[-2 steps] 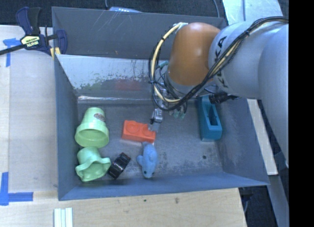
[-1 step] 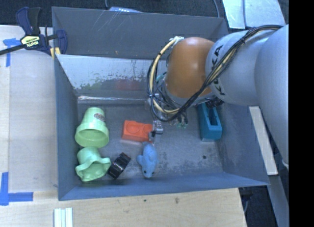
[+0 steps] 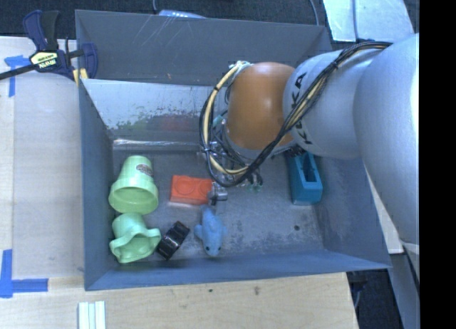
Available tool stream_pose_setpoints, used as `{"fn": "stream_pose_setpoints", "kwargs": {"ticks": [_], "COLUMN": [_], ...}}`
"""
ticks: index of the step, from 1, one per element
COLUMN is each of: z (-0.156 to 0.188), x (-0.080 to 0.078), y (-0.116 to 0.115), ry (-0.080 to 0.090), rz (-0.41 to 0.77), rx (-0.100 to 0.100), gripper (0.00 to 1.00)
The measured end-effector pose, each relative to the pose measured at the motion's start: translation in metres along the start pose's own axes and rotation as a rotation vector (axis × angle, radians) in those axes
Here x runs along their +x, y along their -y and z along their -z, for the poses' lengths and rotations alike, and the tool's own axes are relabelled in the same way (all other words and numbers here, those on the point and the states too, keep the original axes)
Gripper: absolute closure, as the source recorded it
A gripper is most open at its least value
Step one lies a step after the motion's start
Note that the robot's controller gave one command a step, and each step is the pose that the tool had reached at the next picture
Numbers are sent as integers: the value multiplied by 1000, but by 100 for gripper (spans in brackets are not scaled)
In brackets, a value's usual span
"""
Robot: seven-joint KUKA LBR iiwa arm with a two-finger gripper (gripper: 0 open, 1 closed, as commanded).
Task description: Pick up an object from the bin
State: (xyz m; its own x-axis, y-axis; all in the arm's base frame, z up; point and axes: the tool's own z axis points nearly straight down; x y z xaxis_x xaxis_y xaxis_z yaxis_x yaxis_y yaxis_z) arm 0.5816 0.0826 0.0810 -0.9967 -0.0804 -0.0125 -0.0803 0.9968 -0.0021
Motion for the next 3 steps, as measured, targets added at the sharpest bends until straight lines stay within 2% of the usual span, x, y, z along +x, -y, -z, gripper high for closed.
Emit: {"fn": "stream_pose_setpoints", "kwargs": {"ticks": [1,2,3], "z": [-5,-6,146], "x": [-8,-9,-19], "y": [6,7,18], "ry": [12,13,20], "rz": [175,175,138], "rx": [-8,-8,-8], "gripper": [100,100,100]}}
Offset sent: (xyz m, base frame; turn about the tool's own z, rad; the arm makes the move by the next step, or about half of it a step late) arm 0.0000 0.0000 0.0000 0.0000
